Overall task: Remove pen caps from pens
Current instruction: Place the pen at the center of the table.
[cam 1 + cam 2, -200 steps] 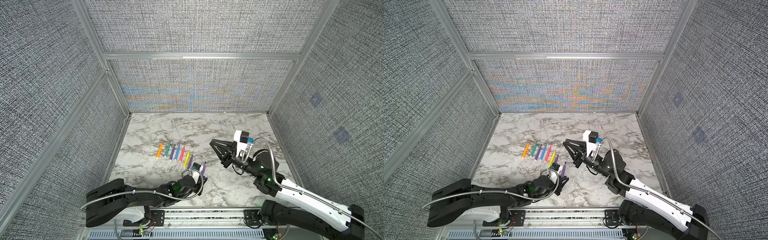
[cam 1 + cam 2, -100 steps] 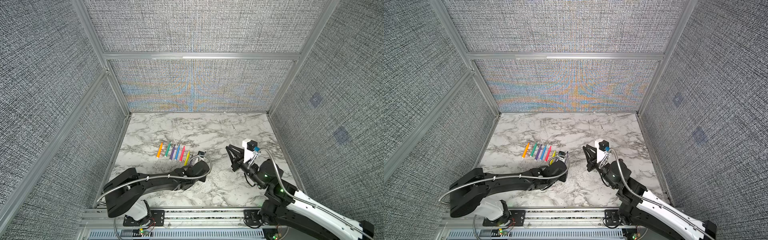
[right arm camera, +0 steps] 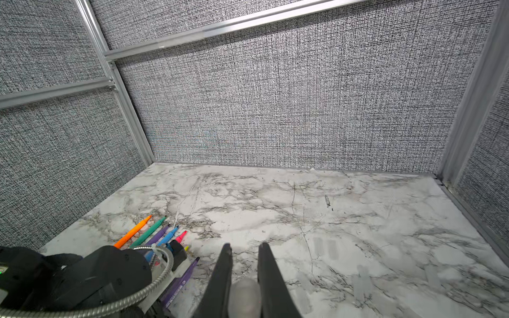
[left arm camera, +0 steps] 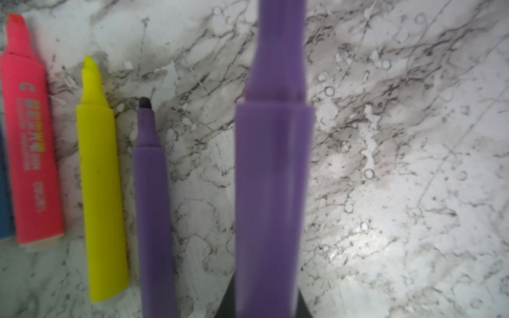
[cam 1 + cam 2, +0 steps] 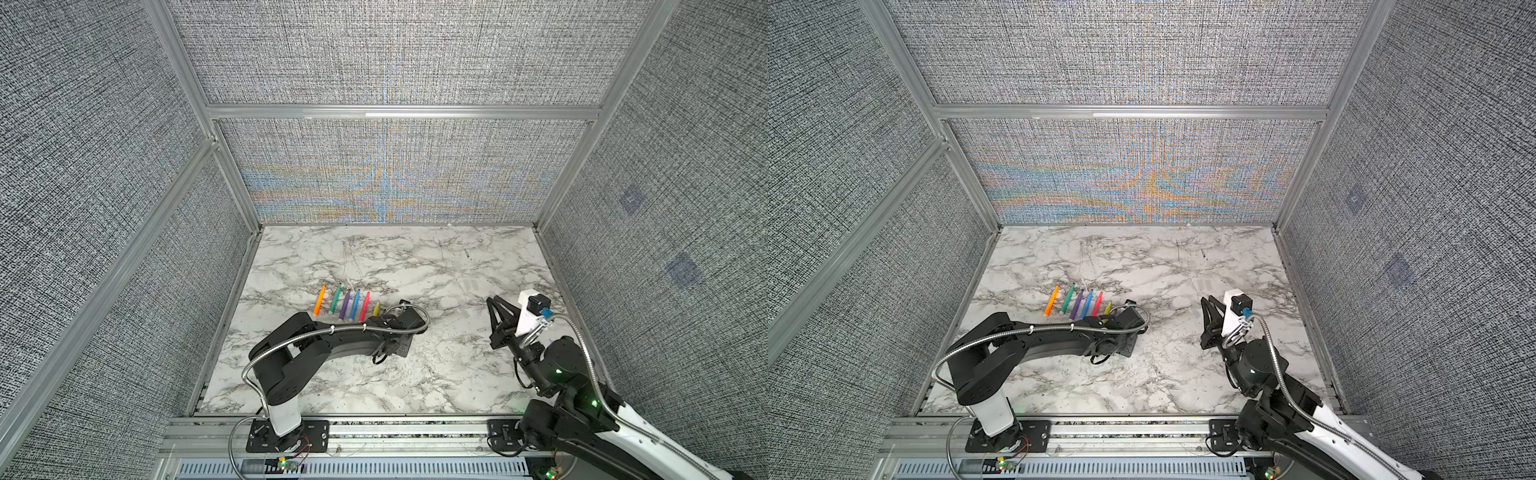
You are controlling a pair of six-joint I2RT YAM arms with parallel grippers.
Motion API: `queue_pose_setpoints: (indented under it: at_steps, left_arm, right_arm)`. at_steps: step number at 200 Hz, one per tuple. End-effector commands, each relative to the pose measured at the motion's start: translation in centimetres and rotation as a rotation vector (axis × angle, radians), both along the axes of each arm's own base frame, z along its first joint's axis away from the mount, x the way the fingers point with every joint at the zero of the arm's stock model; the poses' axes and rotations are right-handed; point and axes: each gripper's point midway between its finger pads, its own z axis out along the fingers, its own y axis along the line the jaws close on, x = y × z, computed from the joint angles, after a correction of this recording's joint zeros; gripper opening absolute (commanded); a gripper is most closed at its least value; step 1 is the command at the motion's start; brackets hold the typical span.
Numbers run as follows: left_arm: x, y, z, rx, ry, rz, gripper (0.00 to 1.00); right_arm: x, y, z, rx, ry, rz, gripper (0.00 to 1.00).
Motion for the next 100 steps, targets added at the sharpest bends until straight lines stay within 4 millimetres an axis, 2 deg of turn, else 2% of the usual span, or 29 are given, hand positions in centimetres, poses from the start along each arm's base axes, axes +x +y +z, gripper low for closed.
queue_pose_setpoints:
  at_steps: [1, 18, 37, 49, 68, 76, 100]
  left_arm:
    - [-1.5, 1.3, -1.6, 0.067, 0.08, -0.016, 0.24]
    - [-1.6, 1.5, -1.9, 0.078, 0.09, -0.014, 0.29]
    - [-1.7, 1.5, -2.1, 0.078, 0.094, -0.012, 0.38]
    - [-1.6, 1.5, -2.0, 0.076, 0.093, -0.01, 0.39]
    - [-1.5, 1.5, -1.6, 0.07, 0.08, -0.003, 0.4]
    - [-1.4, 1.6, -1.2, 0.066, 0.071, 0.002, 0.42]
    - [-1.1, 1.0, 1.0, 0.004, 0.016, -0.015, 0.46]
  right_arm:
    - [0.2, -0.4, -0.1, -0.013, 0.002, -0.029, 0.0]
    - [0.4, -0.6, -0.4, -0.021, 0.013, -0.044, 0.0]
    - [0.6, -1.6, -1.0, -0.04, 0.027, -0.107, 0.0]
    - [1.0, -3.4, -1.7, -0.085, 0.047, -0.214, 0.0]
    - [1.3, -7.8, -3.2, -0.204, 0.117, -0.476, 0.0]
    - [1.5, -8.8, -3.8, -0.245, 0.156, -0.532, 0.0]
    - [3.9, -7.7, -6.6, -0.323, 0.302, -0.456, 0.0]
